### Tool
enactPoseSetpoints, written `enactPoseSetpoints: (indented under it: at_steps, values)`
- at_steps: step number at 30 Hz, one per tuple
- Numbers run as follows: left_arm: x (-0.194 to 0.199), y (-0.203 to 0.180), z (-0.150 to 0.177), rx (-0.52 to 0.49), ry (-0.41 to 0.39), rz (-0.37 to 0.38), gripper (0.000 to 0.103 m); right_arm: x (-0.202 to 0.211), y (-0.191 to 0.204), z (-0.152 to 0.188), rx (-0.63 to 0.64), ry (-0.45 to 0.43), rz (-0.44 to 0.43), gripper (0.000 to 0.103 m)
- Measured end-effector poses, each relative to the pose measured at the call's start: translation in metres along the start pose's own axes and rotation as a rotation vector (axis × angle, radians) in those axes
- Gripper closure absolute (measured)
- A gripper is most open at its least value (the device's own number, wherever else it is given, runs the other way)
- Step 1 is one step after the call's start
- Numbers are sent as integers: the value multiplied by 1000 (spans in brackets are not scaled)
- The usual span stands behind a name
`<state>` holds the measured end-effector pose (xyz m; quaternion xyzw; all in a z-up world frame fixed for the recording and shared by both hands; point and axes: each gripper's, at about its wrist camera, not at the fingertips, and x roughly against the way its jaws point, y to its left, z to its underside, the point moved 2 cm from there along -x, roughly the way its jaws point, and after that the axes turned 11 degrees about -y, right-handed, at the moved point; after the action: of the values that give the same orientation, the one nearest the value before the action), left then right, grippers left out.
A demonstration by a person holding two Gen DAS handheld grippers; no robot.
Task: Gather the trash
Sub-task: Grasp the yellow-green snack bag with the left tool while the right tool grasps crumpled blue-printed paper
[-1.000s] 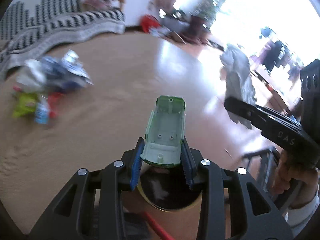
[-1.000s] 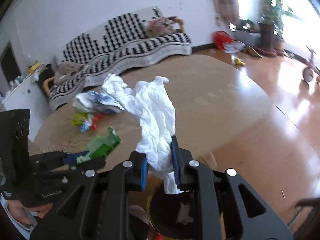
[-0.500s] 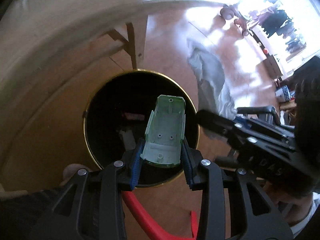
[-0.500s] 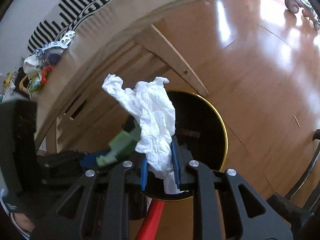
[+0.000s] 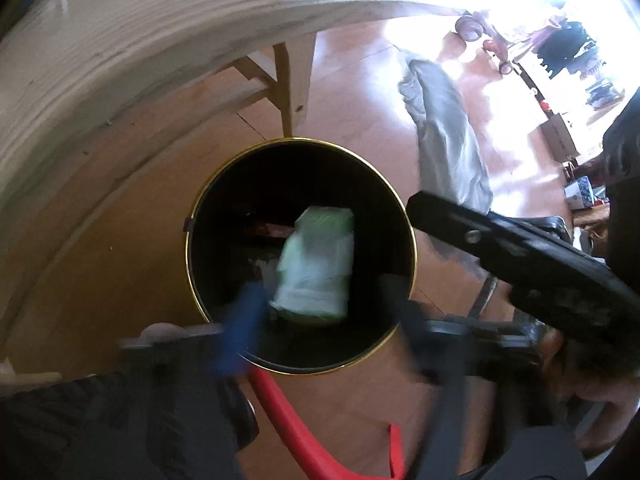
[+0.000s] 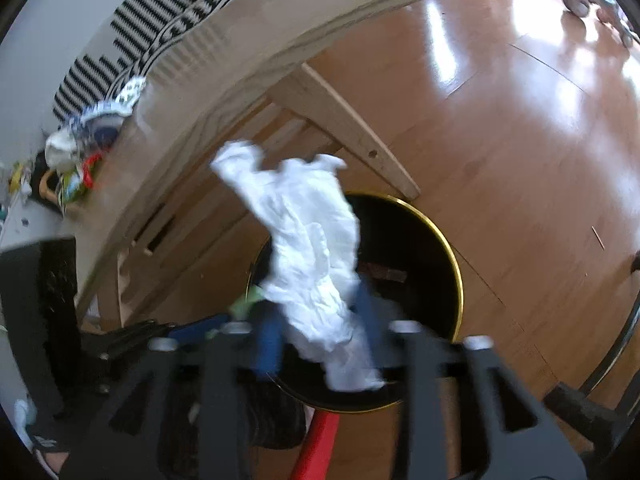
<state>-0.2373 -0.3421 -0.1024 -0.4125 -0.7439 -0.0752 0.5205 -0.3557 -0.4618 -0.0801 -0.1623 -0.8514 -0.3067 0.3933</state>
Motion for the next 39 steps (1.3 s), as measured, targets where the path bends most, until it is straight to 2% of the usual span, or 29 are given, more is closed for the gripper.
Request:
enactPoseSetpoints:
  at_steps: [1, 7, 13, 15, 19, 21, 23, 25, 29, 39]
  values:
    - [3, -3, -2, -6, -8, 9, 6, 5, -3, -4, -24, -18, 19, 12]
    - [12, -14, 2, -40, -4, 32, 6, 23, -6, -19, -38, -77, 39, 7]
    - [93, -16, -13, -86, -251, 31, 6, 39, 6, -32, 25, -198, 95, 7]
    - [118, 1, -19, -54, -307, -9, 6, 42, 14, -37, 44, -225, 89, 7]
    - [172, 69, -33, 87, -423, -146, 6, 45, 43, -45, 115, -274, 53, 7]
    - [193, 103, -38, 141, -461, -226, 6, 42, 62, -49, 152, -284, 33, 7]
    - [215, 147, -41, 201, -491, -344, 6, 36, 87, -56, 197, -292, 3, 7]
    - [228, 183, -42, 258, -489, -416, 6, 29, 111, -61, 242, -299, -27, 7]
    - [239, 243, -52, 366, -471, -474, 6, 14, 153, -74, 312, -307, -73, 7]
    - [207, 293, -97, 386, -416, -493, 6, -35, 231, -117, 428, -291, -155, 7]
